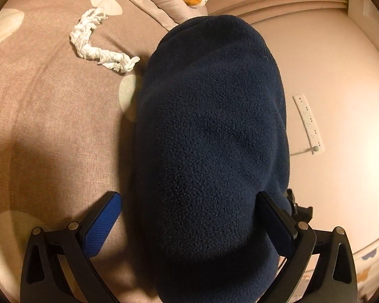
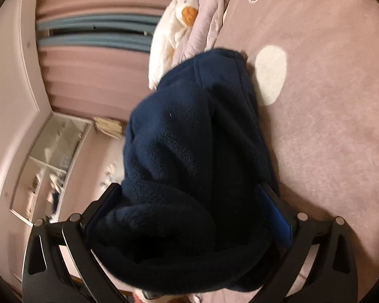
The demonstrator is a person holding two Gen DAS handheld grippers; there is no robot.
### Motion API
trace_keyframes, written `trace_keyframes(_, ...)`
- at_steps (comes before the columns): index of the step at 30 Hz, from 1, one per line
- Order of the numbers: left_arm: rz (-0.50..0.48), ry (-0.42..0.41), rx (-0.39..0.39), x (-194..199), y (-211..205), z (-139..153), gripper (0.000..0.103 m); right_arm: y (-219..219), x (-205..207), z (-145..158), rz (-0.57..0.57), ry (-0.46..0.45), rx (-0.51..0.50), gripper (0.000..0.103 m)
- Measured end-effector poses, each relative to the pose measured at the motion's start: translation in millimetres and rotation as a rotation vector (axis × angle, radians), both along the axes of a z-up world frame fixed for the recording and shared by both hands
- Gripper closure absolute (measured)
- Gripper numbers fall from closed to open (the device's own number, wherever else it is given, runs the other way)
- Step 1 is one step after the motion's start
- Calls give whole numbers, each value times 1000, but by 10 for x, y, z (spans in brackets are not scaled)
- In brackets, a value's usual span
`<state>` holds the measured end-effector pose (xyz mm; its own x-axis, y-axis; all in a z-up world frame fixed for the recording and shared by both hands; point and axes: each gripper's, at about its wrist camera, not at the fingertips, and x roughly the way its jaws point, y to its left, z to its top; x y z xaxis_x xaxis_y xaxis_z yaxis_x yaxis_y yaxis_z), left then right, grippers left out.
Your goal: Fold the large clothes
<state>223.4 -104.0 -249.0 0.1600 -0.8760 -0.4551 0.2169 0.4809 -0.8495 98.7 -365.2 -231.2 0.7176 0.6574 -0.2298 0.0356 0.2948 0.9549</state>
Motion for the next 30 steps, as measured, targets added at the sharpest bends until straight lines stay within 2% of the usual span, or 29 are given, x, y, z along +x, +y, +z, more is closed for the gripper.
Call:
trace_keyframes(6,-4,1,-2,32,13,14,0,-64,27,9,37,37,35,0)
trace_keyframes(11,-9,3,-6,112,102,-19,0,1,-7,41,19,12,-13,0)
trace_keyframes(17,-43,-13,-16,158,-6,-24,0,8,114,-4,48,0,28,0)
trace_keyframes(20,-89,-12,-27,205,-112,-49,0,56,213,10,96,4,7,0)
trace_keyframes(25,-166,49,-42,357,-182,-91,0,54,345,-12,163,15,-9,0)
trace_keyframes(30,-194,41,-46,400,-183,-94,0,155,487,55,289,8,-117,0)
